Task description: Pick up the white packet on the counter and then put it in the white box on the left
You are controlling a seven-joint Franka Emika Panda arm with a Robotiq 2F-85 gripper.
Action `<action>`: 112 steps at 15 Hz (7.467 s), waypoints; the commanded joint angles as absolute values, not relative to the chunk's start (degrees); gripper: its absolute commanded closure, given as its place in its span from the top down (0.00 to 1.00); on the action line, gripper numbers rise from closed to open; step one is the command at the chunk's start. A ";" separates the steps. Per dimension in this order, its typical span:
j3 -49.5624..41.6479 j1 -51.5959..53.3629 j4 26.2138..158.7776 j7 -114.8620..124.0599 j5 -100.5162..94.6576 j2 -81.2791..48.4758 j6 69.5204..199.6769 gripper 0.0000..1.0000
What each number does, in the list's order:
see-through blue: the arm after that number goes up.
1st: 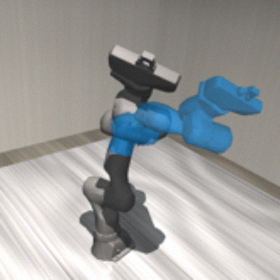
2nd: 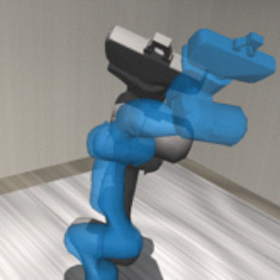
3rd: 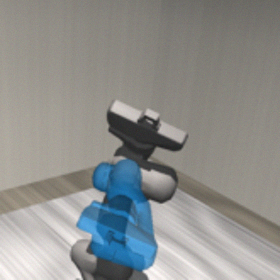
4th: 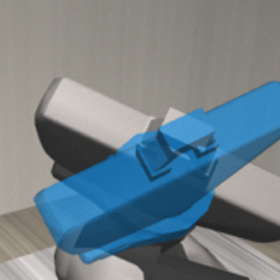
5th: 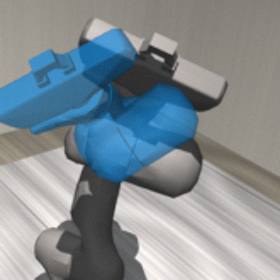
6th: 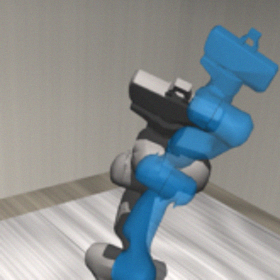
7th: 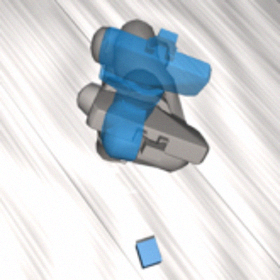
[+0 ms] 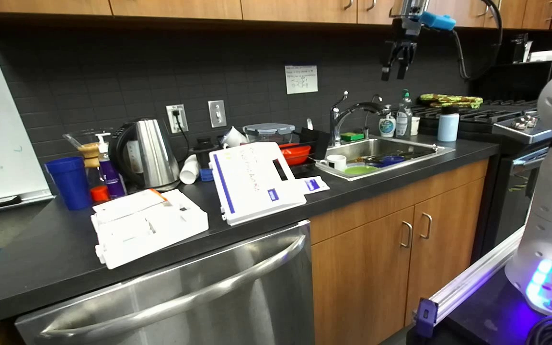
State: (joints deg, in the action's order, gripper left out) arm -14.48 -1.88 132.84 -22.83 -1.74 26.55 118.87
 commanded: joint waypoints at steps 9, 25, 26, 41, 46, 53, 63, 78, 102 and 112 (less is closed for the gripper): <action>-11.52 2.21 131.58 -26.37 8.70 24.04 101.57 1.00; -2.93 3.45 137.71 -23.81 25.13 14.84 117.78 1.00; -1.83 3.85 139.17 -23.83 24.58 15.39 121.37 1.00; 5.57 6.69 150.67 -9.34 8.12 12.87 147.13 1.00; 7.68 6.02 150.76 1.24 0.94 10.65 147.81 1.00; 7.26 6.95 150.75 3.11 1.62 9.98 147.07 1.00; 7.58 6.44 150.46 5.04 0.33 9.74 147.00 1.00; 11.24 4.42 143.83 29.35 -16.03 3.60 150.38 1.00; 6.46 9.41 138.83 38.55 -18.17 -8.53 157.11 1.00; 5.26 10.34 138.48 37.72 -15.69 -9.46 157.80 1.00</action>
State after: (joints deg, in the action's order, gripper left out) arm 6.54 9.44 139.12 39.19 -17.04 -8.35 156.97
